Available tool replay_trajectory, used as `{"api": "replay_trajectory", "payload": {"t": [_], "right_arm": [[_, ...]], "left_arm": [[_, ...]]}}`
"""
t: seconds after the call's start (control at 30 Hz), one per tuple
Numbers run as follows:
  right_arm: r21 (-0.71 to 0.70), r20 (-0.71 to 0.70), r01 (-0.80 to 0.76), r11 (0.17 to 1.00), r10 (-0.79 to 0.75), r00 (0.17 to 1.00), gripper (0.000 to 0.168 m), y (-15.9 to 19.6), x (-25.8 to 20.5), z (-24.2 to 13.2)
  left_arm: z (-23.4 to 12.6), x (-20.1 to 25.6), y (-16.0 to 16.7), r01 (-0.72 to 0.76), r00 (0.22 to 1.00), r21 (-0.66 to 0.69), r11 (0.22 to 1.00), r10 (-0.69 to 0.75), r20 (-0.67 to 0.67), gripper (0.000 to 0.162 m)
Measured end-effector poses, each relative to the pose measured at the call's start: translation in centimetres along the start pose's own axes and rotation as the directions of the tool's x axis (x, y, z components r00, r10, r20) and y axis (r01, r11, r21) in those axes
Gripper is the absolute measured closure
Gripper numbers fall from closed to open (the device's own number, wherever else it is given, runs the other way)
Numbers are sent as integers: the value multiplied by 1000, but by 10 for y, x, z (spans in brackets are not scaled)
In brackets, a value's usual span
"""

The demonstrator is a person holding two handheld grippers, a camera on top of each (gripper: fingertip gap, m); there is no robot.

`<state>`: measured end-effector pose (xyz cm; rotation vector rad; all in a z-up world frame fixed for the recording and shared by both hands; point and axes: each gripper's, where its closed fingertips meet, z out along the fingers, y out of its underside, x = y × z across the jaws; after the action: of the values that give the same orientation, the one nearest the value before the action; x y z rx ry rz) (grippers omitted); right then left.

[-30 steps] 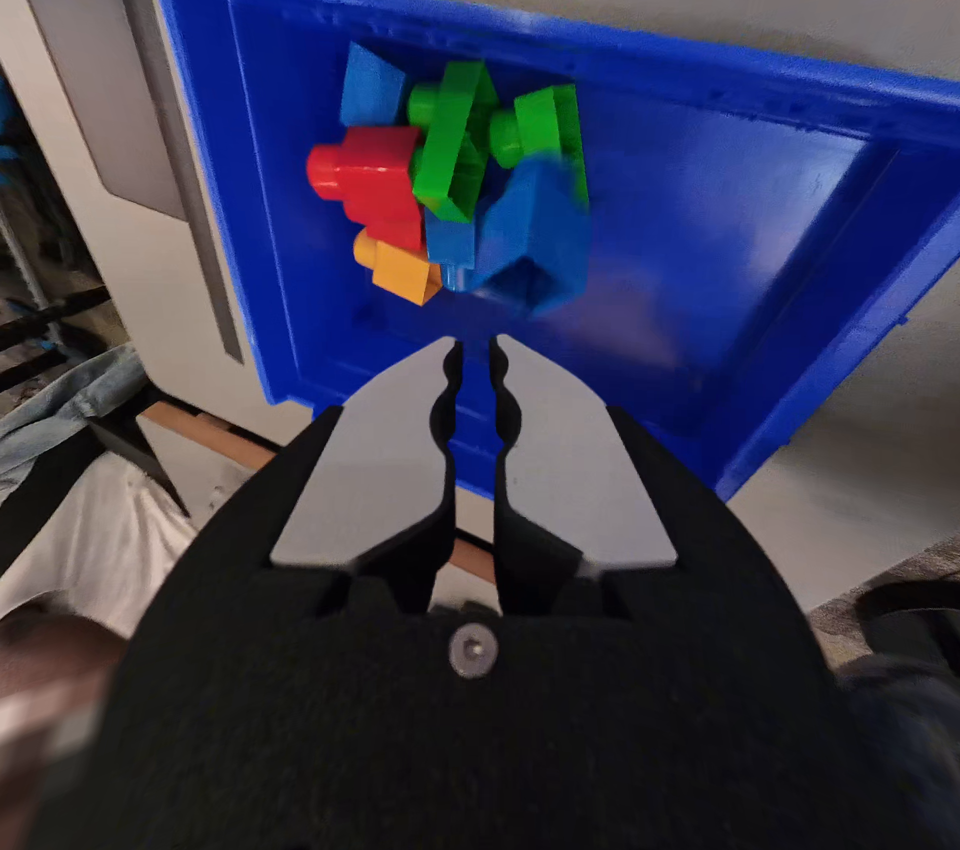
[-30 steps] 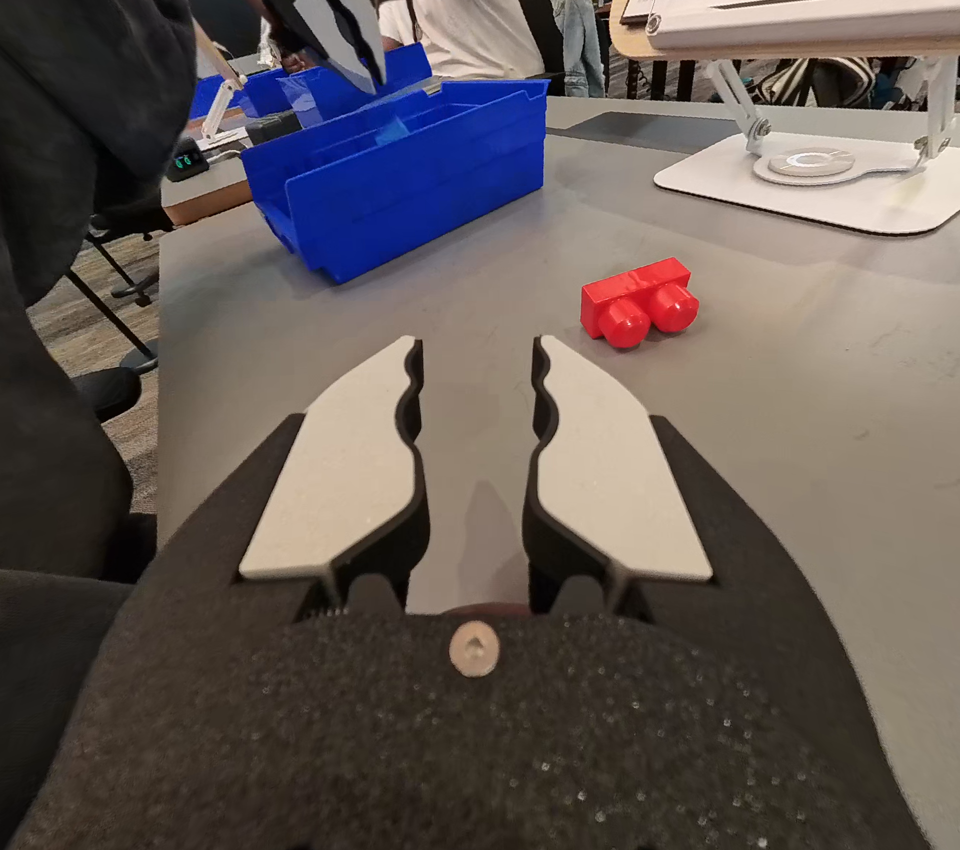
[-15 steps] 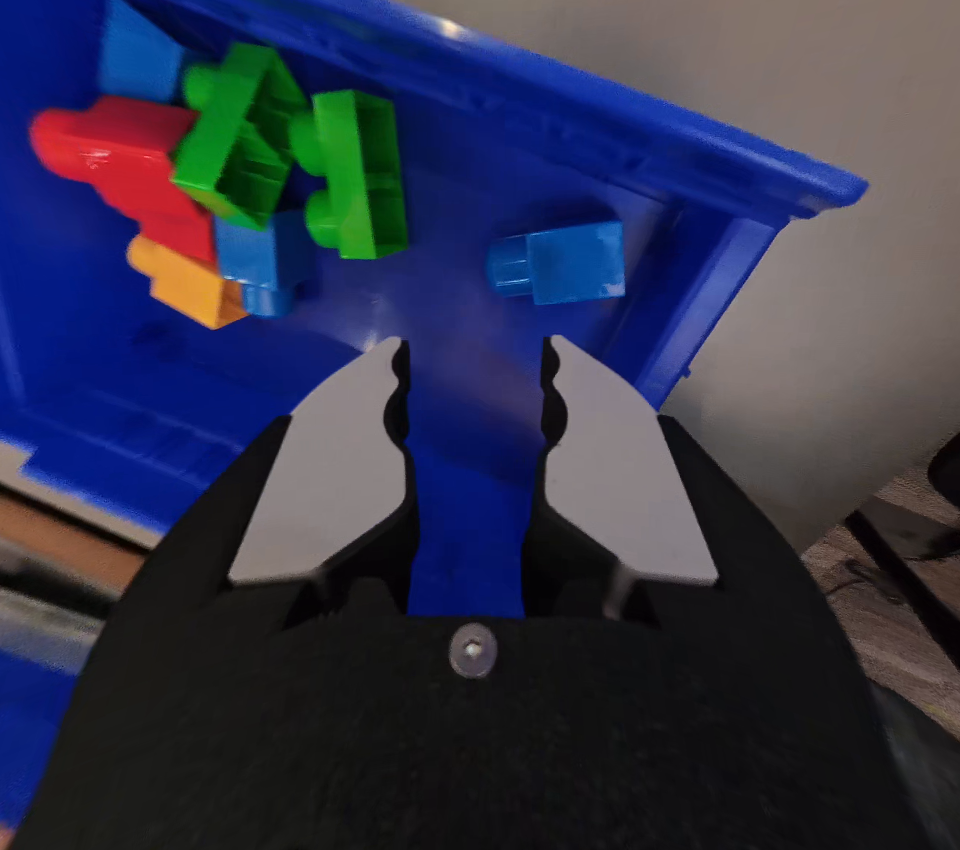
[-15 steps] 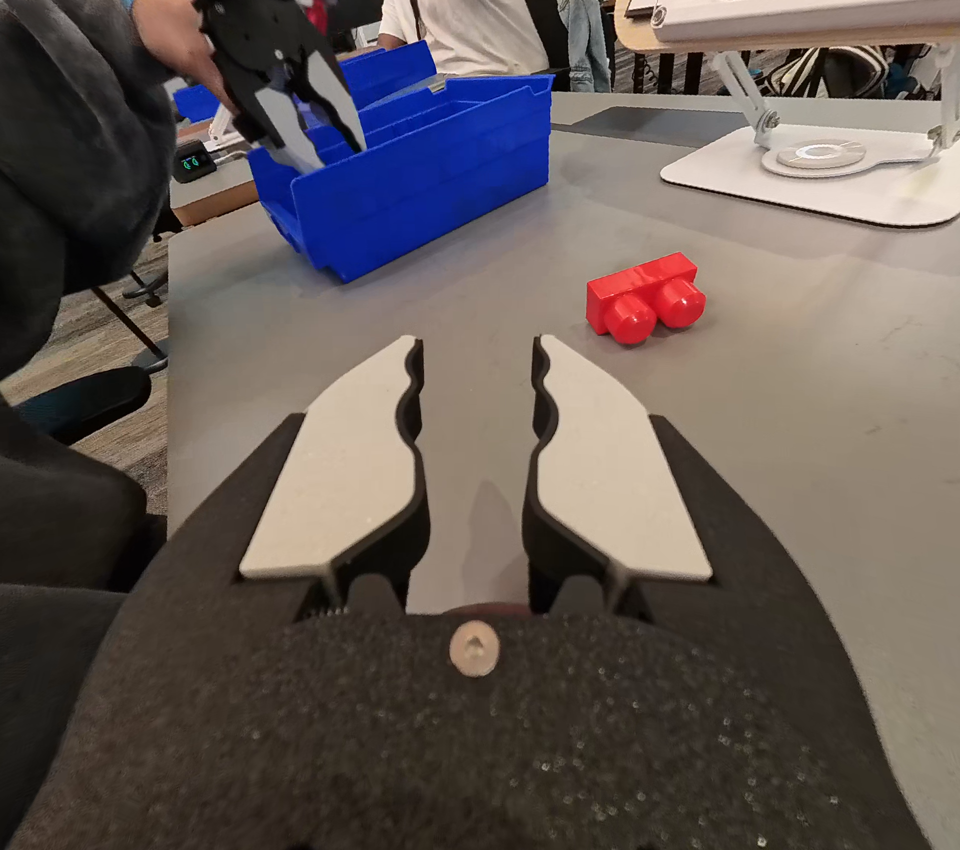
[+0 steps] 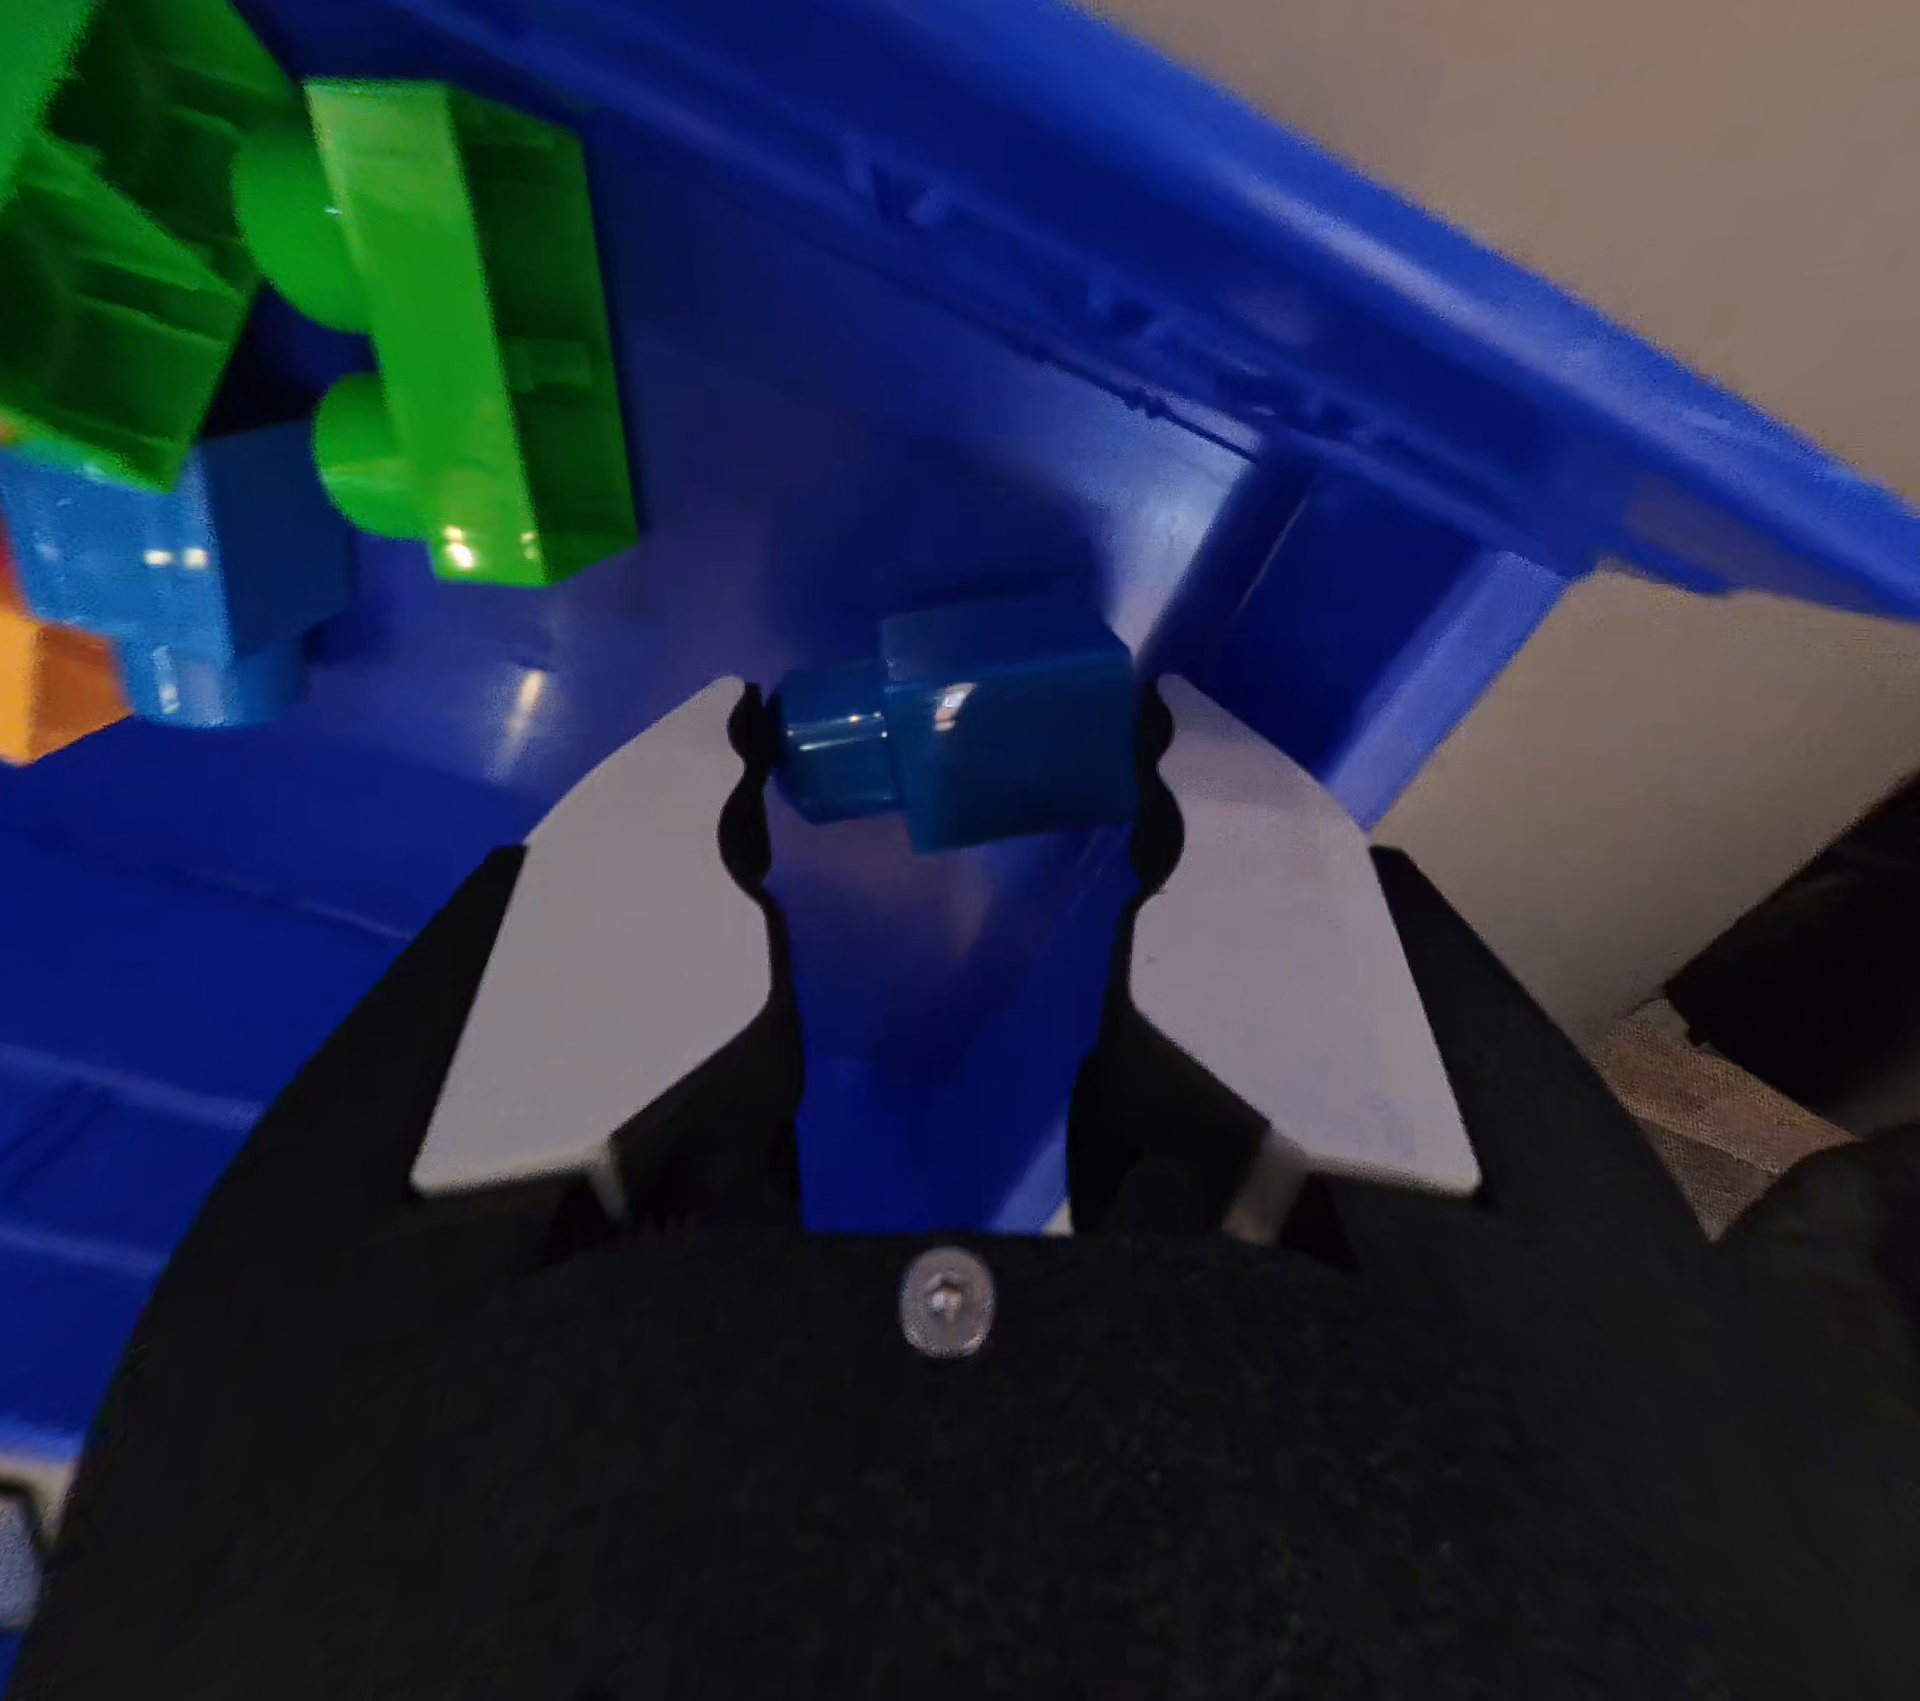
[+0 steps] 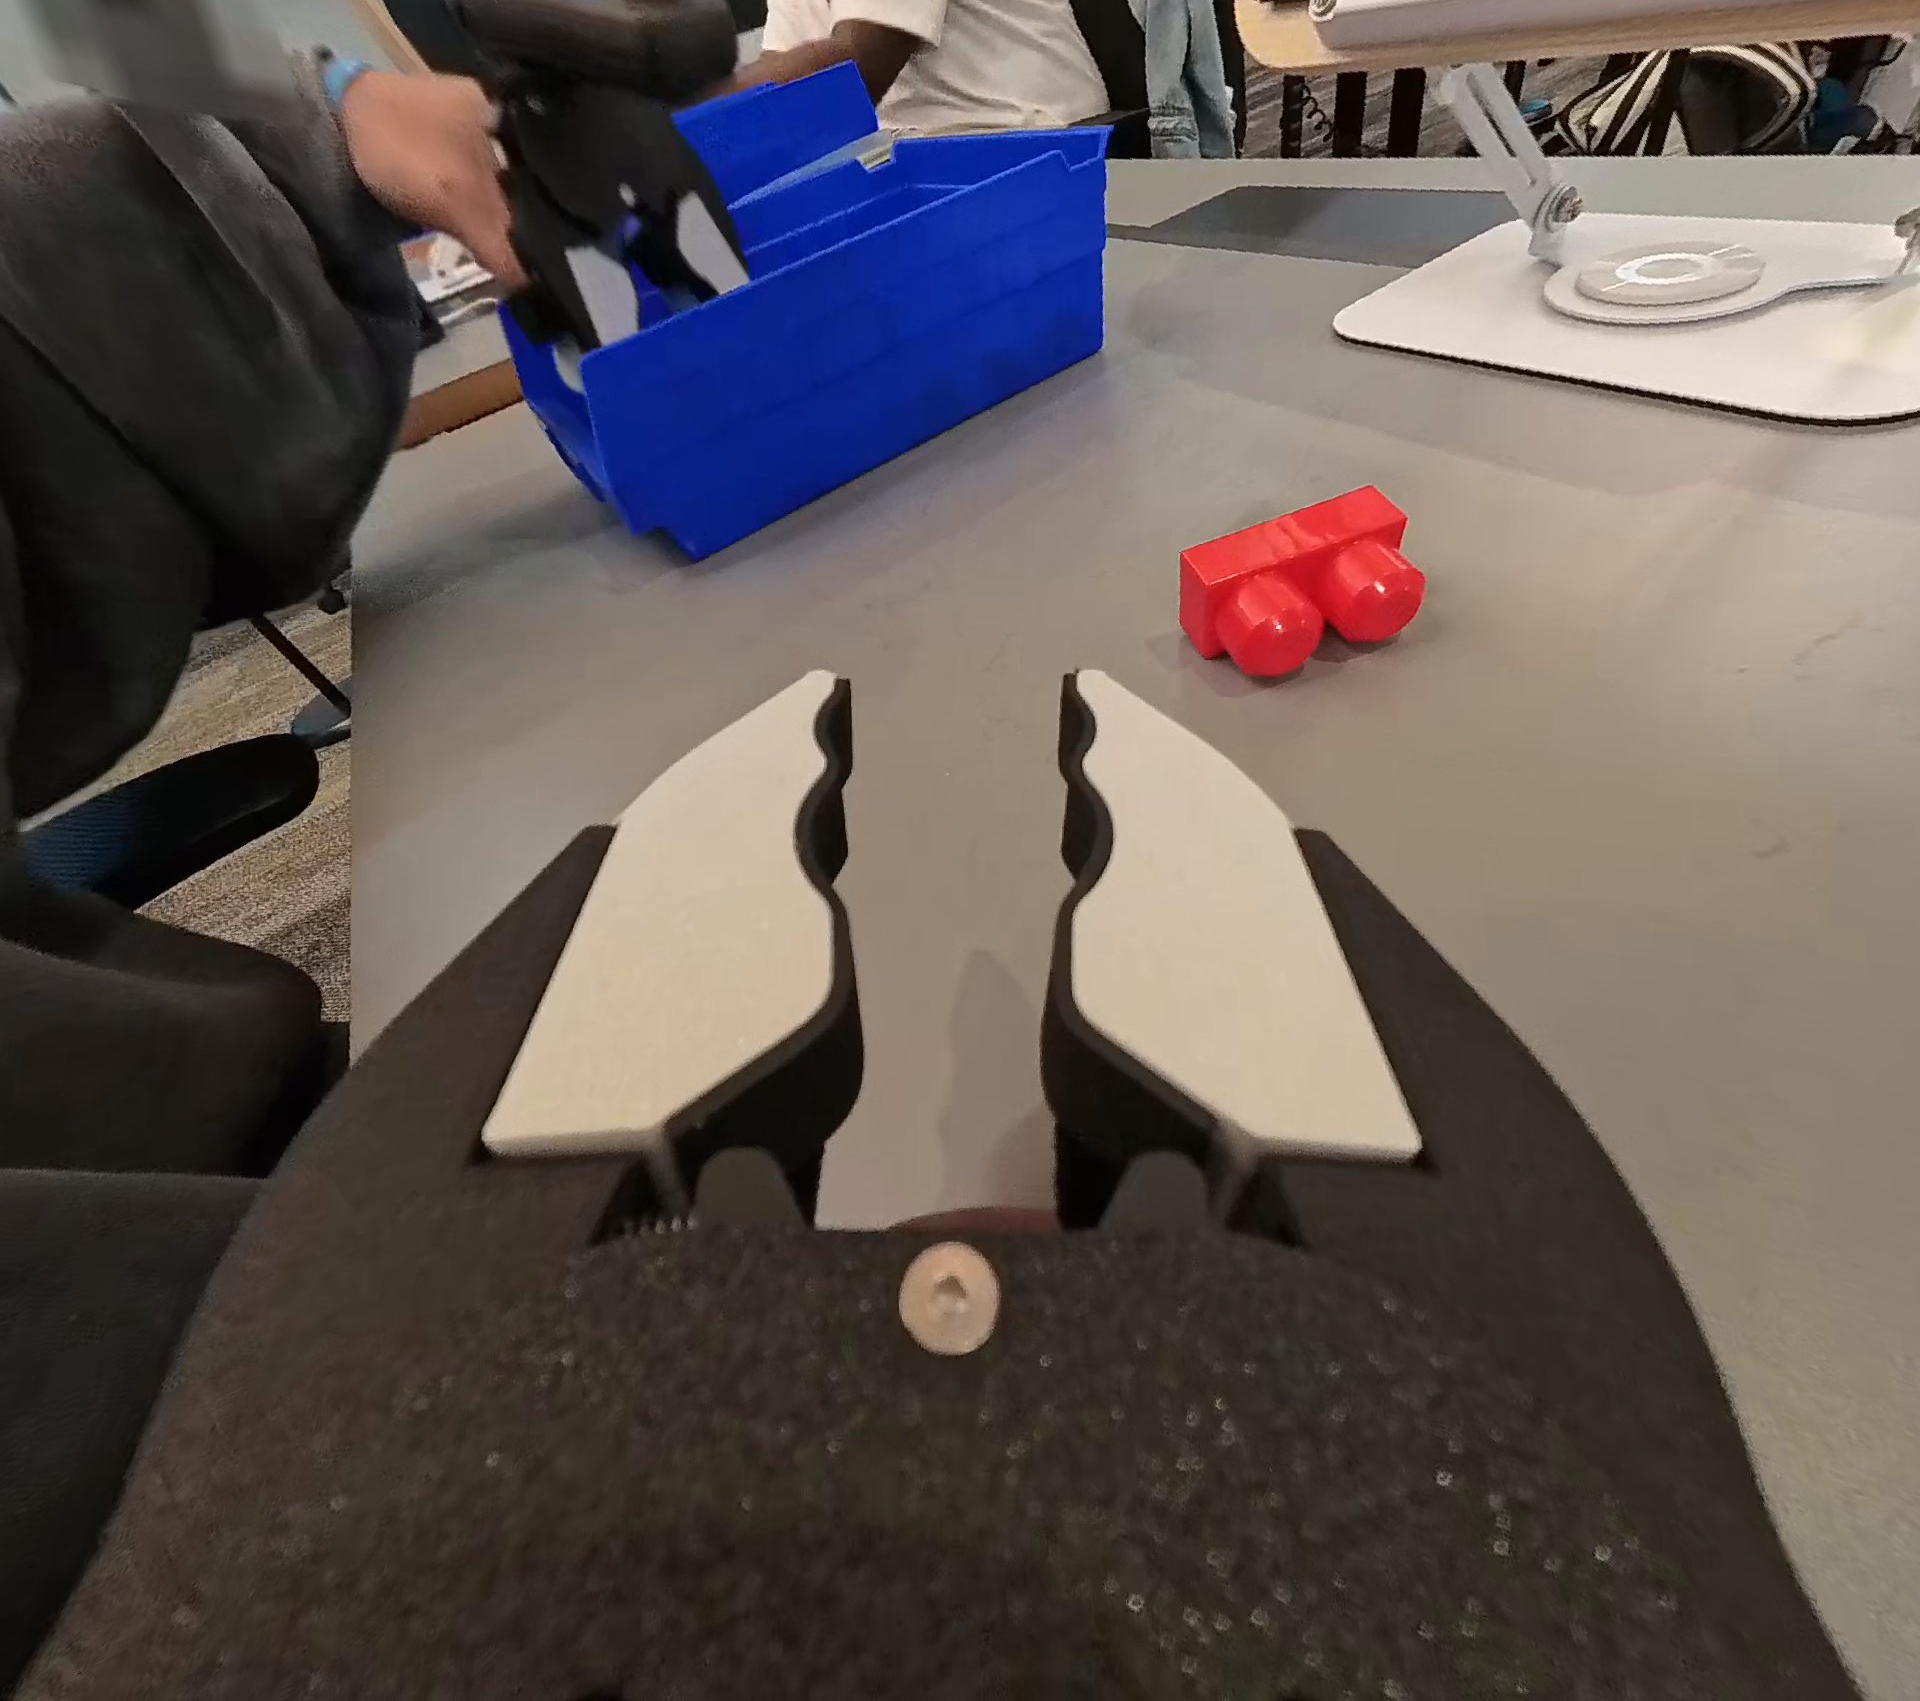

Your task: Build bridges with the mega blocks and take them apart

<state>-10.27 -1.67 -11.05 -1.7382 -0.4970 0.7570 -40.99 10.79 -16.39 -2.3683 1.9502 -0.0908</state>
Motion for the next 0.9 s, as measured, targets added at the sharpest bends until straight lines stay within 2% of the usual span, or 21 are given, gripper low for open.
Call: {"api": "replay_trajectory", "payload": {"t": [0.1,0.17,0.23,0.3,0.43,0.57,0.7,0.8,0.87,0.9], "right_arm": [[-7,2,0,1000,0,1000,130,1,0,1],[-9,3,1,1000,-1,1000,130,1,0,1],[-5,2,5,1000,-5,1000,130,1,-1,1],[0,0,8,1000,-8,1000,130,0,-1,0],[11,-3,10,1000,-10,1000,130,-1,-1,-1],[20,-7,15,1000,-15,1000,131,-2,-1,-2],[24,-12,16,1000,-16,1000,131,-2,-1,-5],[28,-11,5,1000,-5,1000,131,-2,0,-7],[35,-7,-9,999,9,1000,131,-3,1,-8],[38,-4,-16,999,16,1000,131,-3,2,-9]], "left_arm": [[-54,2,-18,-34,998,93,995,29,54,94],[-91,23,-47,-134,991,183,974,127,51,95],[-110,53,-82,-279,960,245,928,277,47,94],[-99,86,-114,-427,900,235,873,436,15,95],[-29,117,-153,-665,744,68,744,668,-37,95],[22,121,-174,-772,634,-32,635,767,-96,95],[38,124,-186,-837,548,-47,546,830,-108,95],[42,125,-188,-844,536,-63,533,835,-121,94],[40,126,-191,-828,560,-51,559,821,-112,94],[37,127,-191,-811,585,-41,584,803,-115,88]]}}
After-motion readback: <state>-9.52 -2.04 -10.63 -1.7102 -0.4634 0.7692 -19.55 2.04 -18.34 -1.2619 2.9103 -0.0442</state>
